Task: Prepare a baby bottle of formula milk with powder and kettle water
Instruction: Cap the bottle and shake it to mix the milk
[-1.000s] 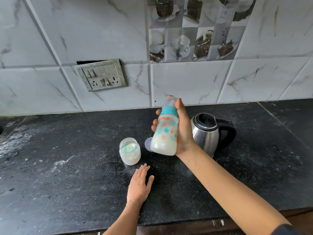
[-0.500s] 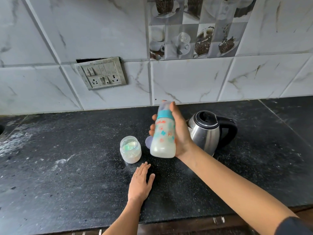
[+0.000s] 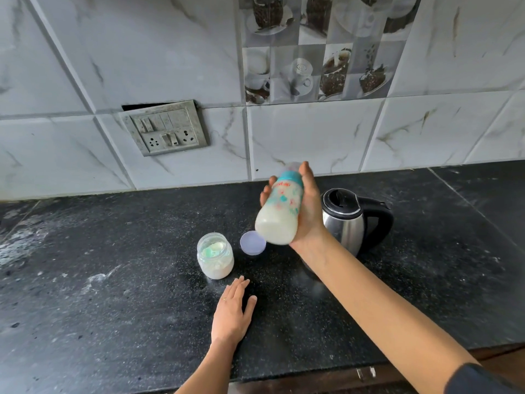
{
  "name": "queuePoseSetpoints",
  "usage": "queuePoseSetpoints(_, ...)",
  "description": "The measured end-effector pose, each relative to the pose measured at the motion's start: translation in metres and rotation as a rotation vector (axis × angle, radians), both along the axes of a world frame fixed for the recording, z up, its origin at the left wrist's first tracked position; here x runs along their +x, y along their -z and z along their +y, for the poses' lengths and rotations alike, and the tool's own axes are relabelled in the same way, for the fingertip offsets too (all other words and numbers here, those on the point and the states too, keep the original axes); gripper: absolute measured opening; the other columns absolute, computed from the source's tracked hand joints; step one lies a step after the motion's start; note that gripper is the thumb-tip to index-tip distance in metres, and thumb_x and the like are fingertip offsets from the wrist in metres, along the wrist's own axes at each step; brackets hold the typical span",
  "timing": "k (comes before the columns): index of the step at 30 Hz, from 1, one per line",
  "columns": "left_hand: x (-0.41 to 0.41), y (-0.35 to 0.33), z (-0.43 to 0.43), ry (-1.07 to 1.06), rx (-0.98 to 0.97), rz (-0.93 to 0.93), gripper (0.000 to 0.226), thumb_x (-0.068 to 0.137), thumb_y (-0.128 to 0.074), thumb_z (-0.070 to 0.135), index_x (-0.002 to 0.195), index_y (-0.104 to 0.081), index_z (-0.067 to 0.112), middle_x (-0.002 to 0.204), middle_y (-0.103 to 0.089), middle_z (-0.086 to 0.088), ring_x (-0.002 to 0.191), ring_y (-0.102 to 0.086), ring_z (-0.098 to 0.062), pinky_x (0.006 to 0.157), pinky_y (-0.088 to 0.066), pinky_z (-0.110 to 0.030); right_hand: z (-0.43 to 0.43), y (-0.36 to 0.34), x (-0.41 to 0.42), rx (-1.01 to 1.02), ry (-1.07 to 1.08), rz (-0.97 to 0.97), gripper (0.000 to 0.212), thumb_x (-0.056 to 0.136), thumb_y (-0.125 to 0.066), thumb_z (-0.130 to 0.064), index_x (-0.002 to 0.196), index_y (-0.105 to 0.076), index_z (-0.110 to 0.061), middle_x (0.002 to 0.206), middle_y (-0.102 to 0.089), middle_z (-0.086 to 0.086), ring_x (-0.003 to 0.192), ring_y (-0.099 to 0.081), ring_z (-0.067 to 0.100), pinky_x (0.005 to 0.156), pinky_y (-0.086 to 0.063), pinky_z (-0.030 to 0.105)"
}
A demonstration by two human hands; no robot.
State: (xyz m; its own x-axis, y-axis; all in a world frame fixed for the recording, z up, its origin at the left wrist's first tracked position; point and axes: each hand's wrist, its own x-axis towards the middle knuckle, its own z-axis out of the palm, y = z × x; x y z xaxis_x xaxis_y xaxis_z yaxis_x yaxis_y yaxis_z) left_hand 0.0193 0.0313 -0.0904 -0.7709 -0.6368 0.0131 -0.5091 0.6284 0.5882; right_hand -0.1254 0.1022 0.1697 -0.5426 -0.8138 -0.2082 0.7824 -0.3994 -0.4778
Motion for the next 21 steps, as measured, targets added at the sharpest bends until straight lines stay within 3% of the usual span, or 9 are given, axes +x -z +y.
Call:
queuePoseSetpoints(2,0.0,-0.001,0.0,0.003,-0.004,0.002,0.049,0.097,-0.042,0.045,0.142,-0.037,0.027,0.152,-0.029,0.012,0.142,-0.02,-0.007,0.116,-0.013,-0.023,0.003,0.003,0.008,0.026,-0.062,0.105,0.05,0.087,-0.047,-0.055,0.067,-0.071,-0.017,0.069,-0.059,0.002,0.052,-0.06,0.016,0.052,-0.054,0.025)
queuePoseSetpoints(4,0.0,0.0,-0.001,-0.003,0.001,0.0,0.049,0.097,-0.042,0.045,0.142,-0.038,0.027,0.152,-0.029,0.012,0.143,-0.02,-0.007,0.116,-0.013,-0.023,0.002,-0.001,0.008,0.022,-0.045,0.134,0.044,0.089,-0.046,-0.053,0.074,-0.07,-0.02,0.07,-0.059,0.003,0.051,-0.059,0.017,0.052,-0.054,0.025)
queuePoseSetpoints(7,0.0,-0.001,0.001,-0.007,0.005,0.003,0.049,0.096,-0.042,0.045,0.142,-0.038,0.028,0.152,-0.029,0.012,0.143,-0.02,-0.007,0.115,-0.012,-0.022,-0.001,-0.008,-0.006,-0.052,0.062,-0.041,0.05,0.089,-0.05,-0.056,0.079,-0.06,-0.008,0.067,-0.059,0.004,0.052,-0.06,0.017,0.054,-0.055,0.024)
queuePoseSetpoints(11,0.0,-0.001,0.0,-0.004,-0.01,0.004,0.049,0.097,-0.042,0.046,0.142,-0.037,0.028,0.152,-0.028,0.013,0.142,-0.019,-0.006,0.113,-0.008,-0.018,0.001,0.0,0.006,0.042,-0.069,0.119,0.058,0.09,-0.042,-0.057,0.061,-0.073,-0.018,0.066,-0.06,0.001,0.052,-0.059,0.015,0.053,-0.054,0.023)
queuePoseSetpoints(16,0.0,-0.001,0.001,-0.01,-0.004,-0.01,0.049,0.097,-0.041,0.046,0.143,-0.035,0.029,0.153,-0.026,0.014,0.143,-0.017,-0.007,0.113,-0.007,-0.019,-0.005,-0.007,-0.003,-0.05,0.019,-0.016,0.05,0.087,-0.052,-0.056,0.079,-0.06,-0.008,0.068,-0.059,0.003,0.054,-0.061,0.016,0.053,-0.055,0.025)
queuePoseSetpoints(18,0.0,-0.003,0.001,-0.01,-0.009,-0.009,0.049,0.097,-0.041,0.046,0.143,-0.035,0.029,0.153,-0.026,0.014,0.143,-0.016,-0.008,0.112,-0.005,-0.017,-0.004,-0.005,0.005,-0.02,-0.07,0.101,0.047,0.086,-0.049,-0.055,0.073,-0.068,-0.013,0.066,-0.059,0.003,0.052,-0.06,0.016,0.052,-0.054,0.024)
queuePoseSetpoints(21,0.0,-0.002,0.0,-0.01,-0.006,-0.014,0.049,0.097,-0.041,0.046,0.142,-0.036,0.029,0.152,-0.027,0.015,0.143,-0.017,-0.008,0.113,-0.006,-0.018,-0.005,-0.005,0.014,-0.019,-0.067,0.199,0.036,0.088,-0.046,-0.052,0.084,-0.066,-0.022,0.069,-0.059,0.004,0.051,-0.059,0.018,0.053,-0.054,0.026)
